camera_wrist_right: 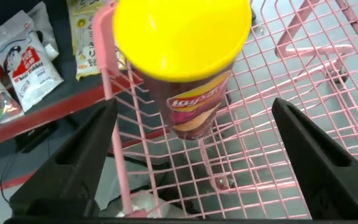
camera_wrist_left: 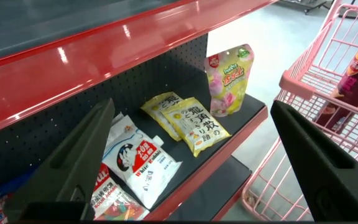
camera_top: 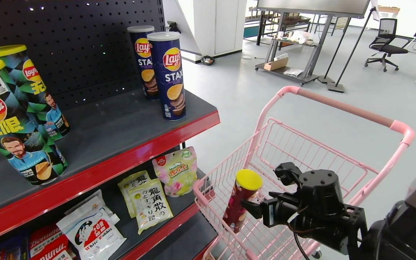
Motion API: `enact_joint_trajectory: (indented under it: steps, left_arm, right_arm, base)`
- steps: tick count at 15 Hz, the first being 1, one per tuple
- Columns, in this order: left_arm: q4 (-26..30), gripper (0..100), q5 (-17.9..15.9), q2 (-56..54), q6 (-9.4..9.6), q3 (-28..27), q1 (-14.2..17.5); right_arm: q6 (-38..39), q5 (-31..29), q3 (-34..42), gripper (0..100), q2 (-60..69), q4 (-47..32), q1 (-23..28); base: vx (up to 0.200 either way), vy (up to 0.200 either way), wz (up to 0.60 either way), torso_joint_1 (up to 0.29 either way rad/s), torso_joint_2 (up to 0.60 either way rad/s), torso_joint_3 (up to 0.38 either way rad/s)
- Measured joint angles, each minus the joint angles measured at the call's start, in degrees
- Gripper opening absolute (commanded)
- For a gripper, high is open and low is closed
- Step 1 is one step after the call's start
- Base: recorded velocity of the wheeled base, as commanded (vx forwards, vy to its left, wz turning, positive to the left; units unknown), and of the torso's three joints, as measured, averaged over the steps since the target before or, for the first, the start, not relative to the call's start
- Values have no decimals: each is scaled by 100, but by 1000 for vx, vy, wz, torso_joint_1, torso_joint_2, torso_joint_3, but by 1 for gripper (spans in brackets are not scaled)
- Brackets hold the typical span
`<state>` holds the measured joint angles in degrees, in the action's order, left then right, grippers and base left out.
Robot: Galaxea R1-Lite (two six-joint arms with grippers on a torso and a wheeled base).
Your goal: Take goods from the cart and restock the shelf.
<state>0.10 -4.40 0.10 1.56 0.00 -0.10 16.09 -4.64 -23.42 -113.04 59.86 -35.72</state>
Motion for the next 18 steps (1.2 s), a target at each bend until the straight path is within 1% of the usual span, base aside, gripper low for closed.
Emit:
enact_joint_trajectory:
  steps: [8,13,18]
  left_arm:
    - [0,100,0,0,2,0,-1]
    - [0,100,2,0,2,0,0]
    - [0,100,2,0,2,0,2]
  right_arm:
    - [2,176,-533,100,-453,6,61]
    - [18,191,-900,100,-781,101,96]
    - [16,187,-1098,100,-1002,110,77]
  base:
    - [0,0,0,0,0,0]
    - [0,0,0,0,0,0]
    - [0,0,0,0,0,0]
